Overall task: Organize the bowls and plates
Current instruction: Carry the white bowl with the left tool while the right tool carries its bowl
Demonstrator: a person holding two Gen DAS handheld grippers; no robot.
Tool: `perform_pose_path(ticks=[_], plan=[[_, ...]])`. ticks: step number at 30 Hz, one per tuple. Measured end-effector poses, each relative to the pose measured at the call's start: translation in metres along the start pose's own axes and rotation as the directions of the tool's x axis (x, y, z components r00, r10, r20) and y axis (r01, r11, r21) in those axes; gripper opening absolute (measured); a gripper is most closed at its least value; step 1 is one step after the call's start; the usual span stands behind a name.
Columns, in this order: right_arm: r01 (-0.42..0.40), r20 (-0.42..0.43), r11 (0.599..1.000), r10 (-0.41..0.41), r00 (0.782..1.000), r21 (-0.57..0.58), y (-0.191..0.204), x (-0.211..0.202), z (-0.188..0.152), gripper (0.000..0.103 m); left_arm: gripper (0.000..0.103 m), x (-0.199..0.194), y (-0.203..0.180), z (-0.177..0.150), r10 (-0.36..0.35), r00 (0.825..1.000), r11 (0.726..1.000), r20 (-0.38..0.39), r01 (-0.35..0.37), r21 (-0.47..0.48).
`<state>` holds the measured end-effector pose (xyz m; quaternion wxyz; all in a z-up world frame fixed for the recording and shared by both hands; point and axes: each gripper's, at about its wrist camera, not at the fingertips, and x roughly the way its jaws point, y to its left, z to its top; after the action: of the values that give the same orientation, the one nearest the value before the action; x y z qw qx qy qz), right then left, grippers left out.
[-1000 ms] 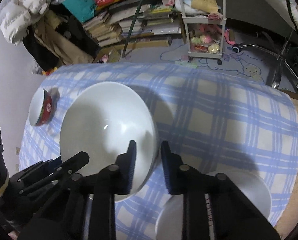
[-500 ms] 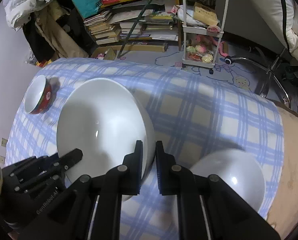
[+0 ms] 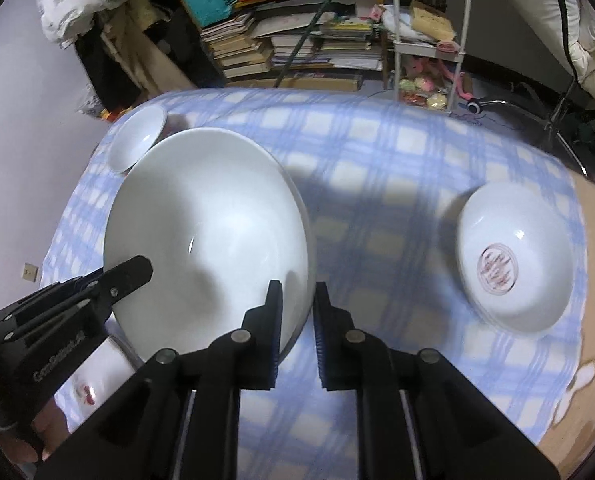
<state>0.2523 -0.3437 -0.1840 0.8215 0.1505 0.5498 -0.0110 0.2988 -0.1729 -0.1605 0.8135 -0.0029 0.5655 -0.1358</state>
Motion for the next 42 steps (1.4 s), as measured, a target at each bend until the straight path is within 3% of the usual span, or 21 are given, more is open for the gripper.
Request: perform_pose_path(ticks=[9, 17, 22, 42], plan=[[0.034, -0.024, 0.999, -0.034, 0.999, 0.002, 0.026, -0.002, -0.047, 0.016, 0.011, -0.017, 0.024, -0.048, -0.046, 0.999, 0.998, -0.001, 0.046, -0.041], [0.072, -0.045, 0.997, -0.07, 0.997, 0.042, 0.015, 0.005, -0.075, 0.016, 0.013, 0.003, 0.017, -0.075, -0.04, 0.998, 0.999, -0.056, 0.039, -0.005], [0.03, 0.008, 0.995, -0.031, 0.999, 0.094, 0.003, 0.013, -0.094, 0.016, 0.014, 0.007, 0.01, -0.086, -0.013, 1.0, 0.998, -0.006, 0.013, 0.058], [0.093, 0.019, 0.996, -0.093, 0.996, -0.005, 0.013, 0.027, -0.1, 0.017, 0.015, 0.013, 0.014, -0.093, -0.04, 0.999, 0.998, 0.017, 0.04, 0.051]])
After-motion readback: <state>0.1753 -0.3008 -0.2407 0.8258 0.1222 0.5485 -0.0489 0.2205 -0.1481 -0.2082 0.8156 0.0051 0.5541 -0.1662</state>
